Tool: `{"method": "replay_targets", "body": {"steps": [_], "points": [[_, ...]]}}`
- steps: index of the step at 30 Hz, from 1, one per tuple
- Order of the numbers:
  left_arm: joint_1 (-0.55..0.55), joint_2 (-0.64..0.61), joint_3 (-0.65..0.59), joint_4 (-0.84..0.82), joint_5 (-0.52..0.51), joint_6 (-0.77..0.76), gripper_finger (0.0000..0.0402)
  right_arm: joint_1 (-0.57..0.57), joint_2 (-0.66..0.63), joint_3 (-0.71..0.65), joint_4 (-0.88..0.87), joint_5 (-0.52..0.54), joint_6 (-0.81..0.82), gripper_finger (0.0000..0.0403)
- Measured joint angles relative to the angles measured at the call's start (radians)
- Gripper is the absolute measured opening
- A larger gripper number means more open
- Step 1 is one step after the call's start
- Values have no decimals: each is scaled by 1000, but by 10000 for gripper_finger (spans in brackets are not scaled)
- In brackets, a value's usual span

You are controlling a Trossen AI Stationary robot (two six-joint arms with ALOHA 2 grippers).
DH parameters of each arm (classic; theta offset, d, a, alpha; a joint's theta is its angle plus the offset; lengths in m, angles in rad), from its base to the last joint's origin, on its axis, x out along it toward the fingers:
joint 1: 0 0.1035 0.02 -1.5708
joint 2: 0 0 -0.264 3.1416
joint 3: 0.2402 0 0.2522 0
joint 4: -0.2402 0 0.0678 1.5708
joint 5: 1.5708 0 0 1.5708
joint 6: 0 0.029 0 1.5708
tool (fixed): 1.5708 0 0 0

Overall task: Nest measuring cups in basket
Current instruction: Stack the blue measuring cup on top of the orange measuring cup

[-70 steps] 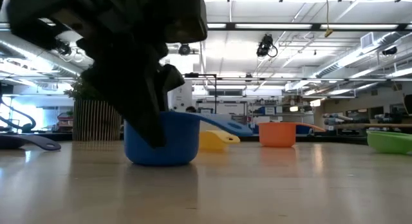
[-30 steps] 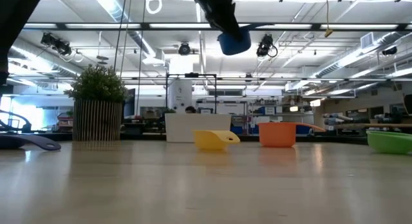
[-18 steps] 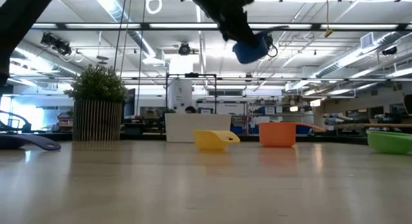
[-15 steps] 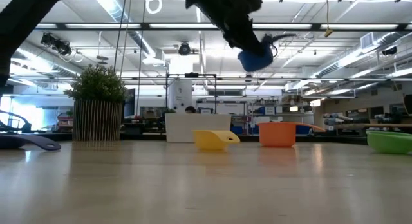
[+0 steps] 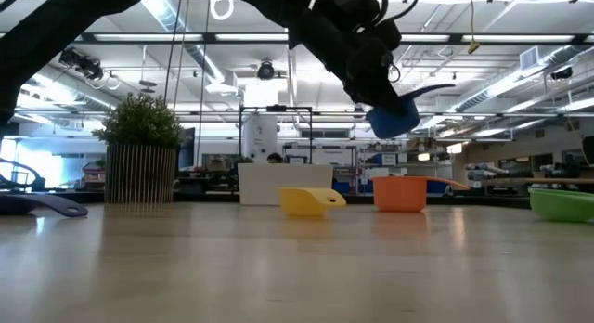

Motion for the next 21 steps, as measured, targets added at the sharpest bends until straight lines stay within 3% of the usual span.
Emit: {"method": "replay_targets", "body": {"steps": [3, 21], "points": [[5, 5, 0, -6, -1, -17, 10, -17, 0, 0, -62, -9, 25, 67], [-1, 70, -9, 9, -14, -84, 10, -51, -5, -8, -61, -101, 12, 67]]}}
